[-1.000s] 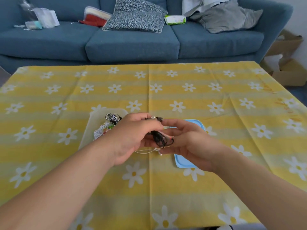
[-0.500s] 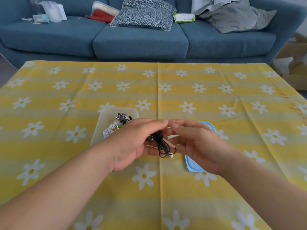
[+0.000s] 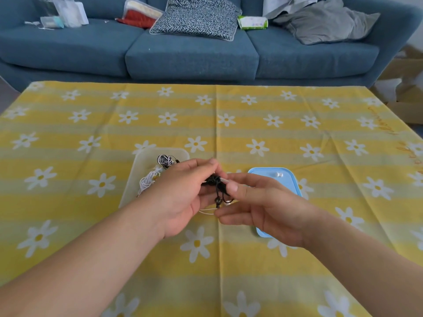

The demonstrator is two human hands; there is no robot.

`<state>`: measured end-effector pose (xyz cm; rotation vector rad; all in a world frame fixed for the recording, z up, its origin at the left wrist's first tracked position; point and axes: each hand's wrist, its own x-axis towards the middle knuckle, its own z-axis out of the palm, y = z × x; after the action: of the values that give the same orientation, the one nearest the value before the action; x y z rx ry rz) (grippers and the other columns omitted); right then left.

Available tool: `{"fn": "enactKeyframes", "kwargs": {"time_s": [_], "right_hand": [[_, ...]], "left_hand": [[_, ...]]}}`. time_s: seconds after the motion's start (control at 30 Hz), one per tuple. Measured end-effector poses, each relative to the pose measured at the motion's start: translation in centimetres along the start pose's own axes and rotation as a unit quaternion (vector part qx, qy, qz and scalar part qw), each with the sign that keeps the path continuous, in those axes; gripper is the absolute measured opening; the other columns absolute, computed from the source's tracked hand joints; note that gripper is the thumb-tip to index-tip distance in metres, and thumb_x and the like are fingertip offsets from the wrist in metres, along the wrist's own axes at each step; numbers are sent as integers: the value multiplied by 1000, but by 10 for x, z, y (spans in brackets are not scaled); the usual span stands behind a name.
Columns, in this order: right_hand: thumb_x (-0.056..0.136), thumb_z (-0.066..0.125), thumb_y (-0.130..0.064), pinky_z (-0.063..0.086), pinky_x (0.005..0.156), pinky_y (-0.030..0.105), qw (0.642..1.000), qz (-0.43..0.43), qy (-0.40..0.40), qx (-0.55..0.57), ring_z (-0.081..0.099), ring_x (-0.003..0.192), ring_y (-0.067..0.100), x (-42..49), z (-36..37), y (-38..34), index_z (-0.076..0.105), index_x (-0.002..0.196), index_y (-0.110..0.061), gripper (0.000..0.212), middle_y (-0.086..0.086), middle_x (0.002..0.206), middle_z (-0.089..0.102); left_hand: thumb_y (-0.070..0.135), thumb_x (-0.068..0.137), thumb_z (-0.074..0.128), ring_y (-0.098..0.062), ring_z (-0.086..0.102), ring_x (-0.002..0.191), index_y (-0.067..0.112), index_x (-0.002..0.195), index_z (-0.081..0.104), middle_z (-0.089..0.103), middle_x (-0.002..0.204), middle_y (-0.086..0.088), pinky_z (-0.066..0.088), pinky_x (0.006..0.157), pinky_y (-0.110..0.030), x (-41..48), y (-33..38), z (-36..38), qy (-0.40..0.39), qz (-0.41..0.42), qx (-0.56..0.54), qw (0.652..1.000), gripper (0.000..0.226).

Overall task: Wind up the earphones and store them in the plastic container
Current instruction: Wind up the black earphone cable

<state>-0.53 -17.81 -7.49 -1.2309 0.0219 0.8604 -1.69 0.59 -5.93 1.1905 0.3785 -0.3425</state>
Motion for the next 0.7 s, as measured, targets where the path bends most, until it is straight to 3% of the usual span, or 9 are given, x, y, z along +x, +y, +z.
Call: {"fn": "enactKeyframes", "kwargs": {"time_s": [0.1,0.2,0.27,0.33,0.43,0.5,0.6,0.7], "right_hand": [[85,76,-5,62,84,40,999,-2,41,18,73,98,37,2,0,3,61,132,-6,49,23,112,74],[87,73,-4,63,82,38,996,-10,73,55,71,97,35,3,-4,4,64,129,-2,43,26,108,72],[90,71,-6,62,80,36,994,-12,83,72,70,99,34,4,-7,3,64,129,0,41,30,117,70],[93,68,-5,63,78,35,992,-13,87,86,70,94,31,4,-9,3,62,131,3,39,26,113,71],[92,67,-5,64,80,37,988,-18,102,113,71,84,28,4,-12,2,64,125,4,34,18,105,69],[92,68,-5,63,83,39,987,-19,98,129,72,87,30,4,-11,1,64,124,2,33,17,104,70],[92,65,3,62,86,37,986,-28,91,137,74,95,31,4,-10,1,60,128,2,36,20,109,73],[89,65,10,64,80,33,981,-30,134,140,75,92,29,4,-11,1,62,126,2,37,20,107,73]], "left_hand": [[31,107,48,-33,72,96,-3,113,66,72,112,-27,62,86,-40,-1,0,3,-4,-38,-41,998,38],[16,103,50,-32,73,106,-7,119,66,68,125,-29,62,90,-39,-3,0,4,-18,-24,-32,999,33],[9,101,51,-30,73,108,-5,115,69,70,122,-26,62,90,-37,-4,-1,3,-20,8,14,1000,27],[9,101,57,-26,74,107,3,108,74,75,113,-19,62,85,-31,-5,-4,2,-23,45,107,993,20],[25,95,70,-21,74,84,23,93,78,79,90,-7,61,79,-35,-3,-9,-4,21,126,313,941,8],[30,92,74,-29,73,81,26,87,77,78,82,-6,59,77,-41,-3,-10,-5,36,153,363,918,7],[30,92,74,-22,73,66,24,87,73,77,76,-8,54,59,-26,-5,-10,-3,28,153,353,922,8],[34,94,70,-1,68,72,27,89,68,74,82,5,48,63,-15,-1,-13,-7,38,202,433,878,10]]}}
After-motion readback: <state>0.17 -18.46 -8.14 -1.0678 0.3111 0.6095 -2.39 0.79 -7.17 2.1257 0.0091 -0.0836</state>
